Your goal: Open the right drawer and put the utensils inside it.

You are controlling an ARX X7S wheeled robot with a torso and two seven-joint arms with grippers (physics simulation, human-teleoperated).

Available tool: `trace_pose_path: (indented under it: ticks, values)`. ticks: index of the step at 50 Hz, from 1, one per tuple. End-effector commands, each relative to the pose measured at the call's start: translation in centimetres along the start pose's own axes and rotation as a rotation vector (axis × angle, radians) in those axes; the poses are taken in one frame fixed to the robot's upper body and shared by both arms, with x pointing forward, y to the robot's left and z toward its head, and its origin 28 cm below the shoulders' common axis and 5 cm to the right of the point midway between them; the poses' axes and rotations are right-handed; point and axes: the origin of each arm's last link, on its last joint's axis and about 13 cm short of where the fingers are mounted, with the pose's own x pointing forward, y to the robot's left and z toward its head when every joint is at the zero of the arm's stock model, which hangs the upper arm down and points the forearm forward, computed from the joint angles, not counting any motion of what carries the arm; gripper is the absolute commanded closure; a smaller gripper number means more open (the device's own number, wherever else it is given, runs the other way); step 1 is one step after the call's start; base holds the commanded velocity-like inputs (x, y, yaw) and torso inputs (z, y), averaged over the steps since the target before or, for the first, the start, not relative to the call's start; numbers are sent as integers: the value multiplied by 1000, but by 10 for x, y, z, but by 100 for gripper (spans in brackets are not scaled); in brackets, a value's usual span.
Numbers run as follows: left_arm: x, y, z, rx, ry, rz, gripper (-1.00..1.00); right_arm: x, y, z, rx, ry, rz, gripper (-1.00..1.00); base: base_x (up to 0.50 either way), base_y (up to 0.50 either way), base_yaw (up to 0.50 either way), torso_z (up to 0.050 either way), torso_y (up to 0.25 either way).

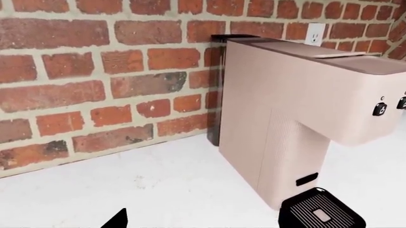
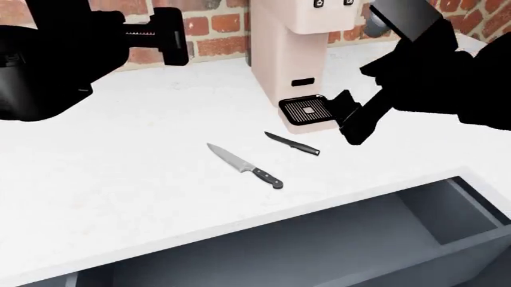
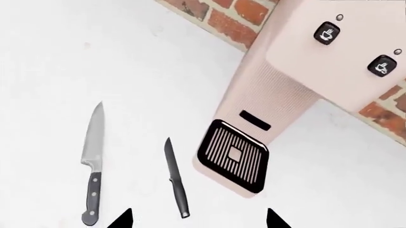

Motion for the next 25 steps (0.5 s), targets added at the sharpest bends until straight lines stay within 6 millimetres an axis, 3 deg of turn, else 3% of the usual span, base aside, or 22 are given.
trace_pose_path:
  ticks: [1,11,19,25]
  values:
    - [2,1,-2,-2,6,1,-100,22,-17,-18,20,50,45,-100,0,0,0,0,0]
    - [1,2,-2,0,7,5,-100,45,-22,-38,97,52,94,-100,0,0,0,0,0]
    - [2,3,-4,9,4,5,-100,58,-33,-41,161,6,79,-100,0,0,0,0,0]
    - [4,2,-9,43,-1,-3,-100,78,-39,-58,221,4,70,-100,0,0,0,0,0]
